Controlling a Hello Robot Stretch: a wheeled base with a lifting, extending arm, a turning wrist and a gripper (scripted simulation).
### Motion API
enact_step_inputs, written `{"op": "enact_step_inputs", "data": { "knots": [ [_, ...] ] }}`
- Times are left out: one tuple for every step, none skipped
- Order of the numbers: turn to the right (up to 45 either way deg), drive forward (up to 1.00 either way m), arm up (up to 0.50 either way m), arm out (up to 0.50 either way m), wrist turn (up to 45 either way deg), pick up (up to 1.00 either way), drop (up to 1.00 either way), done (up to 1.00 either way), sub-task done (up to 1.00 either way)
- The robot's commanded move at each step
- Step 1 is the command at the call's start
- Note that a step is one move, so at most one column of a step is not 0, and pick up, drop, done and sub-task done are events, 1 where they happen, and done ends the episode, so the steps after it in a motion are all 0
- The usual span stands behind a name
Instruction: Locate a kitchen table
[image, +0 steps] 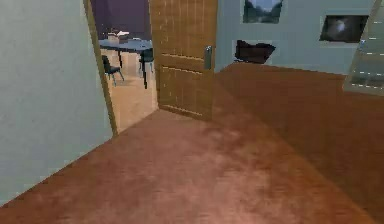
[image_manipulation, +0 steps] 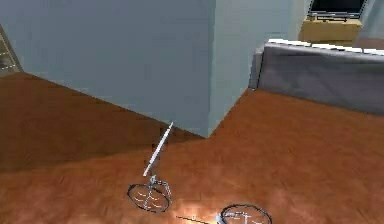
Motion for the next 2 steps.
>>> {"op": "enact_step_inputs", "data": {
  "knots": [
    [45.0, 0.0, 0.0, 0.0, 0.0, 0.0, 0.0, 0.0, 0.0],
    [45.0, 0.0, 0.0, 0.0, 0.0, 0.0, 0.0, 0.0, 0.0]
  ]
}}
